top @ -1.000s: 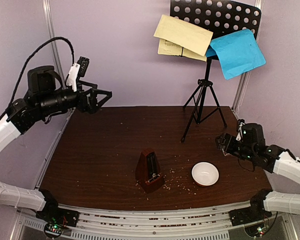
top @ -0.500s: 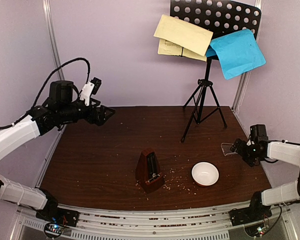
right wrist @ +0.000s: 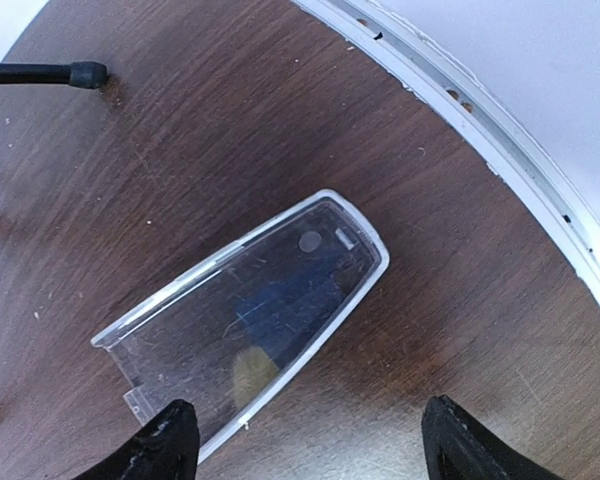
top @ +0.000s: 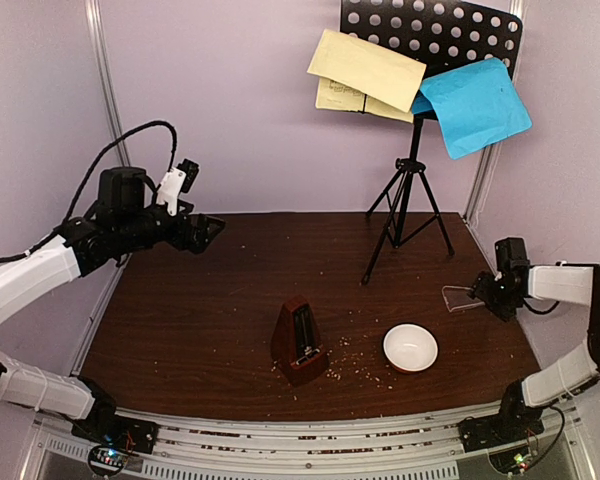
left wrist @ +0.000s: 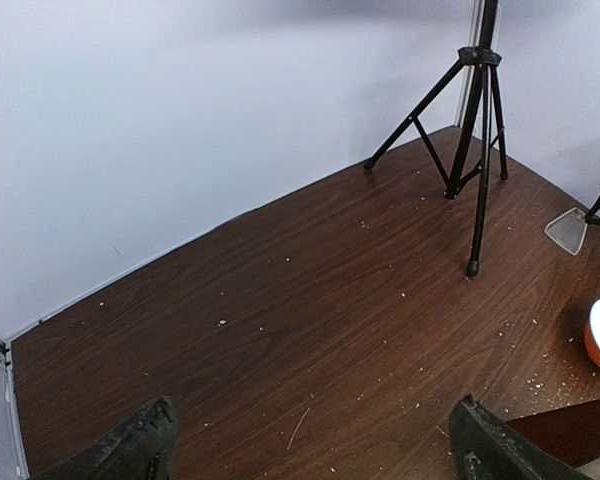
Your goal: Pack up the instrument practice props
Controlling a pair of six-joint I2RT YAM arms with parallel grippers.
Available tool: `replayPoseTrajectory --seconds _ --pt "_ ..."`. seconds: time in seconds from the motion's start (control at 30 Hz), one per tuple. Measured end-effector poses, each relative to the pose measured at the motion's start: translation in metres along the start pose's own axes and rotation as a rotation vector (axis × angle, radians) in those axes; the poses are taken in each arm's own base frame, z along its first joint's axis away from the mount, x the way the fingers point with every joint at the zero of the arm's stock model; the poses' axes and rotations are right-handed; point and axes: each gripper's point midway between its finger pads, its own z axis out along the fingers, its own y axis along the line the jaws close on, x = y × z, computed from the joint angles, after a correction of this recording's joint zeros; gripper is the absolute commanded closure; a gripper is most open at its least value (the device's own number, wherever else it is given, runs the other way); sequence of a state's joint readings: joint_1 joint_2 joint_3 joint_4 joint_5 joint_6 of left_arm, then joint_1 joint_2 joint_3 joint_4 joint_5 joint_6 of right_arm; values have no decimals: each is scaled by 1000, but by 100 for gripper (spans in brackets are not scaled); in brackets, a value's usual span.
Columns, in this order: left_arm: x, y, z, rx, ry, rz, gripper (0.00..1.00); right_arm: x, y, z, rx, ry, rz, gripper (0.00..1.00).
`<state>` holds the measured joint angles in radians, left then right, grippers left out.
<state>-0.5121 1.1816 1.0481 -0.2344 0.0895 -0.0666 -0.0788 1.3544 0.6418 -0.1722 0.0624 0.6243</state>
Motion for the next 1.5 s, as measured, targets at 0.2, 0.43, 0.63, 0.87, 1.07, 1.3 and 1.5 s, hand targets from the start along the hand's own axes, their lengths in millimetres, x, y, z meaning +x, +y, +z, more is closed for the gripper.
replayPoseTrajectory --seconds 0.2,0.43,0.63,0.87,1.07,1.3,1.5 --pt "3 0 1 1 7 1 2 -2 0 11 33 24 -23 33" --pt "5 0 1 1 9 0 2 4 0 23 50 58 -54 42" --pt "5 0 1 1 11 1 2 11 0 31 44 90 -69 51" --pt "5 0 1 1 11 1 2 9 5 34 27 90 -91 53" --pt "6 0 1 1 11 1 2 4 11 39 20 91 -105 62" --pt "7 0 2 -3 15 3 2 3 15 43 8 93 -111 82" --pt "11 1 3 -6 23 7 2 3 15 41 4 93 -106 95"
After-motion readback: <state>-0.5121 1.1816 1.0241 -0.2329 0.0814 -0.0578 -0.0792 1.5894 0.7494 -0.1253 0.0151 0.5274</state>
